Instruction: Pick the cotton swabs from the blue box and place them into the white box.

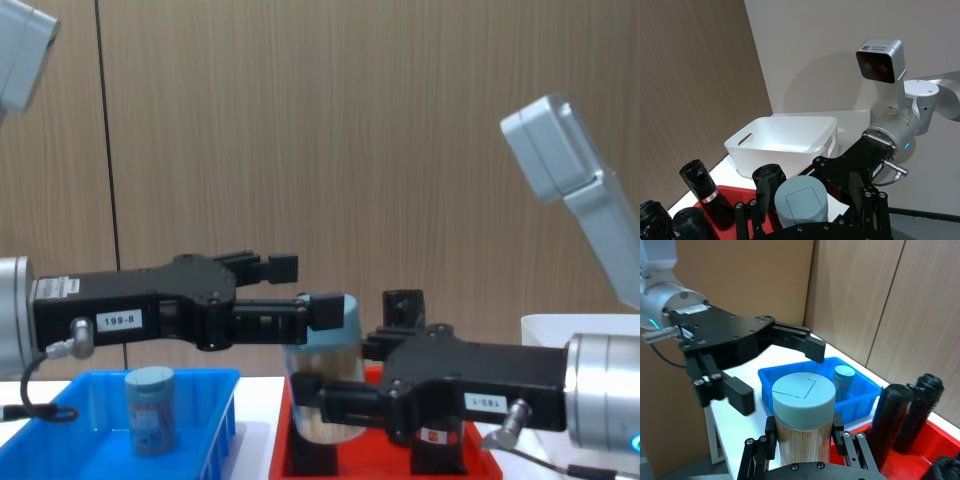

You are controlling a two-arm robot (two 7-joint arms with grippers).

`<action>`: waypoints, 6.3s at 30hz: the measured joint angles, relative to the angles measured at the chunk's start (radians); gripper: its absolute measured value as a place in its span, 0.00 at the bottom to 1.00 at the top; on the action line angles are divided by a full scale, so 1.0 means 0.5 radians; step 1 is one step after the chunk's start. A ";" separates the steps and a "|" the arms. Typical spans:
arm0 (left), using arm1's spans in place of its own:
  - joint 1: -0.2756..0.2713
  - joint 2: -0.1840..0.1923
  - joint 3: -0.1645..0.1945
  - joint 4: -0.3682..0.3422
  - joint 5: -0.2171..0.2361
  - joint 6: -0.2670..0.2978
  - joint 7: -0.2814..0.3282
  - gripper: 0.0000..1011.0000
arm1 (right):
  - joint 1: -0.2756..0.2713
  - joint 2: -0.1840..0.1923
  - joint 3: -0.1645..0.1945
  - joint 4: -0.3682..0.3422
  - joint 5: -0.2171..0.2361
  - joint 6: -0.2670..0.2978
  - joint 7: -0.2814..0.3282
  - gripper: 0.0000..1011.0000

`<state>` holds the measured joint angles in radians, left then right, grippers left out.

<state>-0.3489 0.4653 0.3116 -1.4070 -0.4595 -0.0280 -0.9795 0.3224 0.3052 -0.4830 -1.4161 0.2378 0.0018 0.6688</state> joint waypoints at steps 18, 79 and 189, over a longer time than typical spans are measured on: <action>0.000 0.000 0.000 0.000 0.000 0.000 -0.002 0.99 | -0.048 0.125 0.104 -0.012 0.125 -0.064 -0.095 0.64; 0.000 0.000 0.000 0.000 0.000 0.000 -0.002 0.99 | 0.129 0.390 0.411 0.318 0.197 0.276 -0.374 0.64; 0.211 -0.157 0.269 -0.415 0.486 0.080 1.817 0.99 | -0.674 0.064 0.515 -0.702 0.098 0.064 -1.205 0.99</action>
<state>-0.2432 0.3866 0.4464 -1.6143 -0.2166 0.0120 -0.0710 -0.0147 0.3375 -0.2255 -1.7669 0.2869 0.0336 0.0661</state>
